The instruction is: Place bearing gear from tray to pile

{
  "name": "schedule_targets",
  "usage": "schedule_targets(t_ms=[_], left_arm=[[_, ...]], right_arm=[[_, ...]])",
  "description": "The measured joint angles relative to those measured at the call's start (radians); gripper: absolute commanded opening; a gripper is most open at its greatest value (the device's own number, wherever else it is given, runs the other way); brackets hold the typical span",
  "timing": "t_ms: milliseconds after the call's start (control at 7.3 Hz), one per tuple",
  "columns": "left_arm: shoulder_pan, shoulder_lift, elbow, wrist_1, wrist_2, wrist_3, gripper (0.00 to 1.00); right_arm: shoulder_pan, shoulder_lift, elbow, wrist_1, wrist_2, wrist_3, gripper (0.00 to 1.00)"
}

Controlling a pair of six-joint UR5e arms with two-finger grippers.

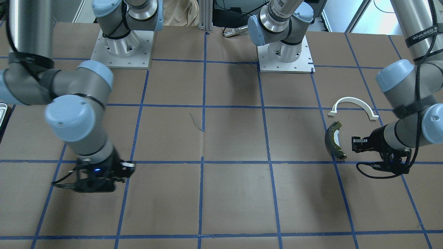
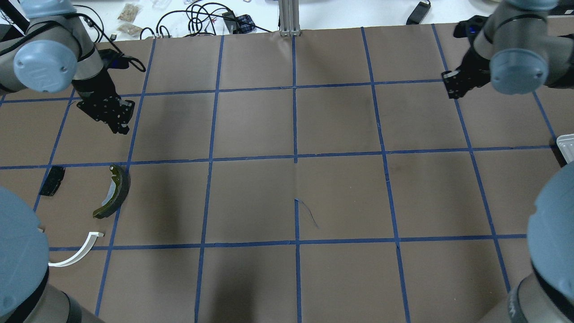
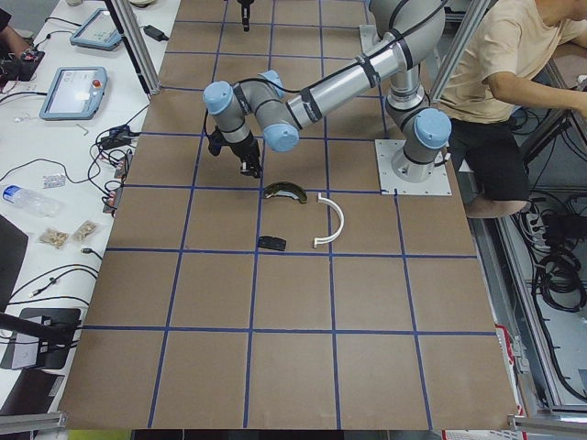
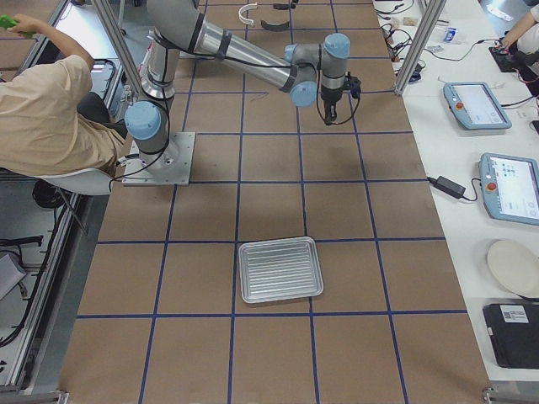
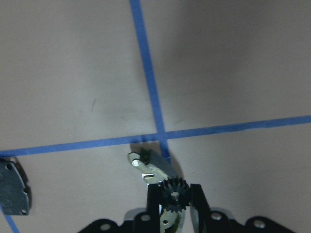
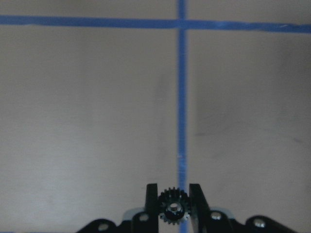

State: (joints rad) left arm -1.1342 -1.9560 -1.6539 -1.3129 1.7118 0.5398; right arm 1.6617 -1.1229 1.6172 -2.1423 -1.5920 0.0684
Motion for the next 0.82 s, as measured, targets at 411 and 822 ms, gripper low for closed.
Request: schedule_targets(t_ms=[411,822], left_arm=[[0.058,0.001,-0.189,0.281,-0.001,0.071,0.0],[0.066,0.008,-0.258,0.378,-0.003,0.1,0.0]], right_arm=[[0.342,0.1,-0.006,-0.07,0.005,0.338,0.1],[0.448,0.129,-0.003,-0.103,0.002,0.445,1.0]])
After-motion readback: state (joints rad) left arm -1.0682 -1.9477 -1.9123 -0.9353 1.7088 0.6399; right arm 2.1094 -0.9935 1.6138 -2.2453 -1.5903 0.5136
